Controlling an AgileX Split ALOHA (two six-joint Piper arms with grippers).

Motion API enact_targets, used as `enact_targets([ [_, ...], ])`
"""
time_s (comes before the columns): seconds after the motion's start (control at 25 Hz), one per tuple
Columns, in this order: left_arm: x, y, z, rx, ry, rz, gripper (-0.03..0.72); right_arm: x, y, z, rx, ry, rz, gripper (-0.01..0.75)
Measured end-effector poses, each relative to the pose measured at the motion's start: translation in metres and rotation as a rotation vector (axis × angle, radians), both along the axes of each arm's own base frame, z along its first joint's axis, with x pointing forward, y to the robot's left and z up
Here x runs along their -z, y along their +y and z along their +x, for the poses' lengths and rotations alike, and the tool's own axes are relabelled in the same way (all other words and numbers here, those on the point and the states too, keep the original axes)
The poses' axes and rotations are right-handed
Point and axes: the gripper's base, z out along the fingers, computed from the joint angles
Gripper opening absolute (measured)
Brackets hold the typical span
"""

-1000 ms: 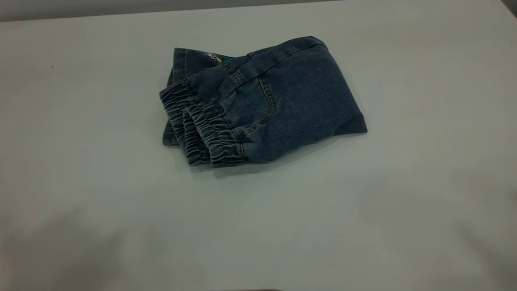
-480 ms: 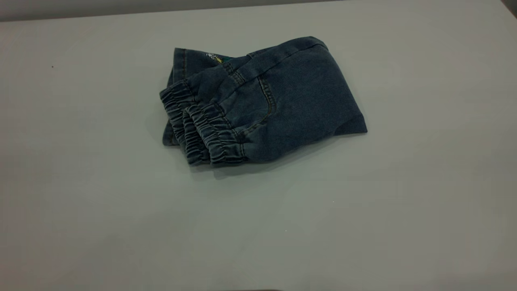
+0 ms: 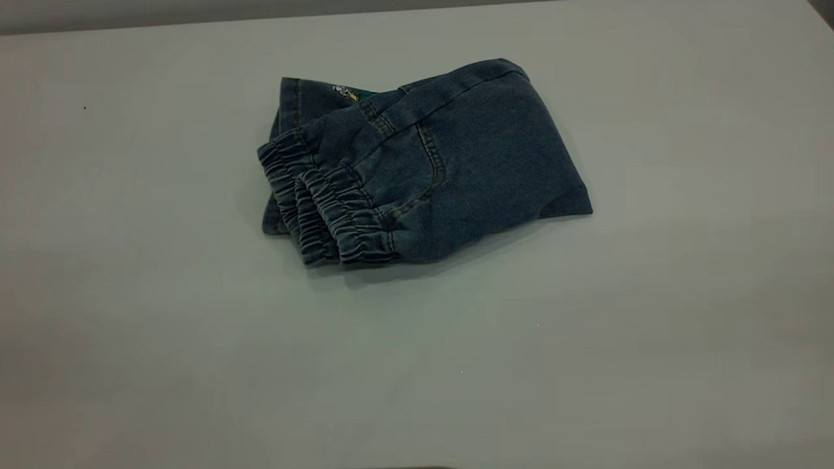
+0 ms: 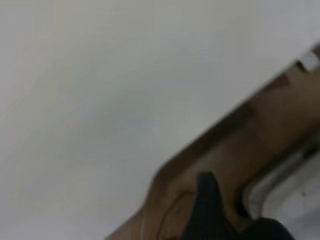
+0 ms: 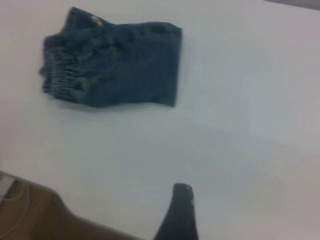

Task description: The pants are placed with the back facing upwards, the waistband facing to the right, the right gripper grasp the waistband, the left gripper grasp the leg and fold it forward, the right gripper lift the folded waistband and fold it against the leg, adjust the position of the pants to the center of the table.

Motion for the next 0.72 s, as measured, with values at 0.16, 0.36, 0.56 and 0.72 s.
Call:
enact_targets([
  [0.16, 0.002, -0.005, -0.003, 0.068, 0.019, -0.025, 0.504, 0.014, -0.001, 0.008, 0.014, 0.03, -0.012, 0.582],
  [0.36, -0.001, -0.009, -0.001, 0.084, -0.019, -0.06, 0.504, 0.034, -0.003, 0.018, 0.041, 0.067, -0.037, 0.582],
  [0.56, -0.002, -0.01, 0.0, 0.085, -0.036, -0.074, 0.504, 0.035, -0.005, 0.02, 0.066, 0.065, -0.032, 0.582],
  [0.72, 0.005, -0.01, 0.001, 0.086, -0.02, -0.064, 0.504, 0.035, -0.006, 0.021, 0.089, 0.067, -0.028, 0.582],
])
